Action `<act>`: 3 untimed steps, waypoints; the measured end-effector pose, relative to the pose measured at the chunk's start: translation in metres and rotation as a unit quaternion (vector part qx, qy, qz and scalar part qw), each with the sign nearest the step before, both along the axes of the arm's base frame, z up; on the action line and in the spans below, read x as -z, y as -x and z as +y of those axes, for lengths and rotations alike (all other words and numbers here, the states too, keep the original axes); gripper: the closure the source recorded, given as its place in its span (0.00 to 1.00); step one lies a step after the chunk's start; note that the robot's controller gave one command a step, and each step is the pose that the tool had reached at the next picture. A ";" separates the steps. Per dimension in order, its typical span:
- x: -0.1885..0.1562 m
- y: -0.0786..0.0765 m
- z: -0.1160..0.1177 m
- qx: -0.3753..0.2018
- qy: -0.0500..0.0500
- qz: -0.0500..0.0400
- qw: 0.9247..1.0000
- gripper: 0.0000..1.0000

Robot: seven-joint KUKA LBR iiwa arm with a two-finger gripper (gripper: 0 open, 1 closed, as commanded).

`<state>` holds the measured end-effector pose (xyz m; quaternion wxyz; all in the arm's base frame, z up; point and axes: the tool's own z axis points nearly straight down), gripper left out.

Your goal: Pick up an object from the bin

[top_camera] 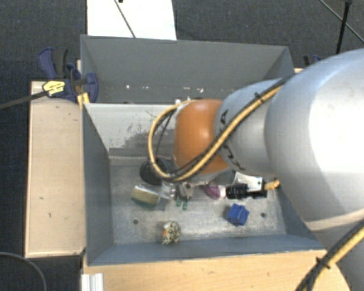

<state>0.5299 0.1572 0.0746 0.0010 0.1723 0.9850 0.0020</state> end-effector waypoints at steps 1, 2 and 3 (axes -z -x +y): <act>-0.176 0.006 0.013 -0.010 0.000 -0.004 1.000 1.00; -0.093 0.004 0.053 0.184 0.002 0.003 0.983 1.00; -0.082 -0.026 0.017 0.260 0.002 0.000 0.966 1.00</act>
Offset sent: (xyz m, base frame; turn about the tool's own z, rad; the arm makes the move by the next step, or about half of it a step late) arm -0.0077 0.0117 0.1700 -0.0148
